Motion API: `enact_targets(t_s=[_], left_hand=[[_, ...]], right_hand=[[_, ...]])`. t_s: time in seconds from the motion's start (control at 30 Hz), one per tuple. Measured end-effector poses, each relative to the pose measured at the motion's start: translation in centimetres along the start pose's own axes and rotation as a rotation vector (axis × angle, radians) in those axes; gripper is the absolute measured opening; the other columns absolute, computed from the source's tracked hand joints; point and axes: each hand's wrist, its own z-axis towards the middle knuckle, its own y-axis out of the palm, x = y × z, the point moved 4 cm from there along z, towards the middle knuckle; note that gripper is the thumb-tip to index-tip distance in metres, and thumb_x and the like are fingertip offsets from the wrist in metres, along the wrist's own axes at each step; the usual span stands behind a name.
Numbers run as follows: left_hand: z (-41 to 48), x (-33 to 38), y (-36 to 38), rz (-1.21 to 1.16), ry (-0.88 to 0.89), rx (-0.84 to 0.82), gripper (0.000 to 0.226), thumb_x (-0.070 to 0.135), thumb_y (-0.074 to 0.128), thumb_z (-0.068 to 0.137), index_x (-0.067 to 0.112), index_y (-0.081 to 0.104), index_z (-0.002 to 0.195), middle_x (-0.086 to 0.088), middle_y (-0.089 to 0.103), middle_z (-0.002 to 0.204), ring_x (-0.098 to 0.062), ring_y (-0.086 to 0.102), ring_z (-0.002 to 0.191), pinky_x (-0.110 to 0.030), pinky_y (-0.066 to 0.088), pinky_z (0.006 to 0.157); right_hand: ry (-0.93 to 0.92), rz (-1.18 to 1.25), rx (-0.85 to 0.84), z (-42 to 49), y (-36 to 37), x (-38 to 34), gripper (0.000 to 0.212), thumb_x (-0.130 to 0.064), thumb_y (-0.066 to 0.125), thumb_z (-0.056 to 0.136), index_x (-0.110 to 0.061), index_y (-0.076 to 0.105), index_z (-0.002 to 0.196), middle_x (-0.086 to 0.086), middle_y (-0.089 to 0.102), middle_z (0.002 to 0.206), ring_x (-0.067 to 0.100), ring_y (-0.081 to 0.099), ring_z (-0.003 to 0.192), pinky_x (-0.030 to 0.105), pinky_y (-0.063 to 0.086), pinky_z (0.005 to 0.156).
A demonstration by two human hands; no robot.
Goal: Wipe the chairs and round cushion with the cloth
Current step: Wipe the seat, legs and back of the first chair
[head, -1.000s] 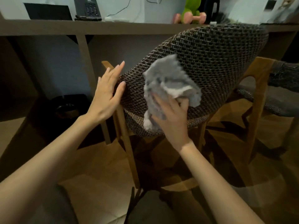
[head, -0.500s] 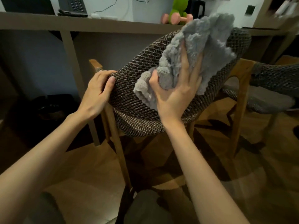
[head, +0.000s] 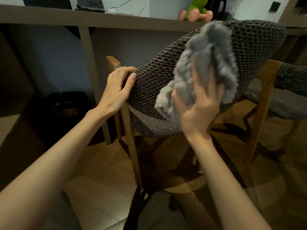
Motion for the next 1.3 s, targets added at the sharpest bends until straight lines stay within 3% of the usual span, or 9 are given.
enact_targets(t_s=[0.17,0.43,0.57,0.63,0.87,0.97,1.07,1.2,1.3], left_hand=[[-0.2,0.0,0.3,-0.016,-0.002,0.056,0.033,0.030,0.038,0.102,0.013,0.057,0.123,0.010,0.050,0.119,-0.011,0.043,0.120,-0.042,0.030,0.109],[-0.7,-0.1,0.7,-0.047,-0.035,0.089,0.032,0.032,0.037,0.102,0.016,0.054,0.124,0.013,0.047,0.120,-0.007,0.036,0.119,-0.031,0.027,0.107],[-0.9,-0.1,1.3,-0.083,-0.045,0.112,0.031,0.030,0.036,0.103,0.016,0.053,0.124,0.011,0.049,0.121,-0.017,0.039,0.125,-0.032,0.023,0.111],[-0.9,0.0,1.4,-0.088,-0.037,0.112,0.030,0.029,0.036,0.103,0.016,0.053,0.123,0.011,0.049,0.121,-0.017,0.040,0.125,-0.030,0.022,0.111],[-1.1,-0.3,1.4,-0.119,-0.025,0.085,0.030,0.028,0.037,0.103,0.018,0.051,0.128,0.007,0.050,0.128,-0.016,0.035,0.134,-0.040,0.020,0.116],[-2.2,-1.5,1.6,-0.144,-0.013,0.085,0.037,0.029,0.038,0.103,0.027,0.040,0.139,0.010,0.036,0.144,-0.003,0.022,0.141,-0.042,0.017,0.119],[-3.9,-3.6,2.1,-0.178,-0.122,0.104,0.049,0.035,0.041,0.102,0.032,0.027,0.148,0.008,0.020,0.157,0.003,0.014,0.142,-0.013,0.013,0.115],[-5.4,-5.9,2.4,-0.221,-0.234,0.078,0.055,0.034,0.043,0.101,0.036,0.019,0.150,0.008,0.018,0.158,-0.003,0.017,0.144,-0.036,0.018,0.120],[-6.1,-6.6,2.3,-0.252,-0.255,0.013,0.056,0.037,0.045,0.099,0.048,0.017,0.147,0.037,0.020,0.146,-0.005,0.023,0.142,-0.044,0.025,0.117]], right_hand=[[-0.060,-0.129,-0.066,-1.0,1.8,0.2,0.050,-0.046,0.059,0.087,-0.019,0.058,0.128,0.015,0.055,0.134,0.029,0.052,0.088,0.020,0.035,0.078],[-0.481,-0.157,-0.248,-5.6,0.0,2.8,0.025,-0.033,0.058,0.094,-0.017,0.074,0.104,0.010,0.072,0.085,0.031,0.060,0.084,0.035,0.052,0.064],[-0.088,-0.082,0.023,-2.2,-0.9,5.6,0.049,-0.042,0.042,0.099,-0.003,0.057,0.124,0.020,0.061,0.121,0.030,0.047,0.099,0.025,0.038,0.096],[0.021,-0.091,0.050,-2.7,0.0,5.2,0.048,-0.041,0.041,0.099,-0.006,0.050,0.131,0.023,0.055,0.129,0.027,0.044,0.099,0.024,0.035,0.090],[-0.219,-0.079,-0.396,-10.1,0.6,4.1,0.037,-0.025,0.055,0.093,-0.003,0.064,0.121,0.024,0.064,0.117,0.035,0.047,0.114,0.042,0.036,0.100],[-0.437,-0.139,-0.180,-6.2,-1.1,1.6,0.035,-0.023,0.055,0.097,-0.010,0.057,0.130,0.015,0.064,0.117,0.032,0.056,0.101,0.041,0.042,0.090],[-0.359,-0.206,0.076,0.1,-0.8,-0.4,0.042,-0.029,0.054,0.096,-0.020,0.044,0.136,0.008,0.045,0.135,0.026,0.043,0.090,0.031,0.032,0.079],[-0.220,-0.212,-0.119,1.3,2.0,-1.7,0.042,-0.032,0.050,0.096,-0.022,0.051,0.138,0.008,0.048,0.144,0.026,0.039,0.088,0.023,0.029,0.074],[-0.297,-0.115,-0.413,-1.1,3.7,-1.5,0.051,-0.031,0.053,0.090,-0.016,0.050,0.139,0.010,0.048,0.142,0.028,0.040,0.119,0.037,0.031,0.094]])
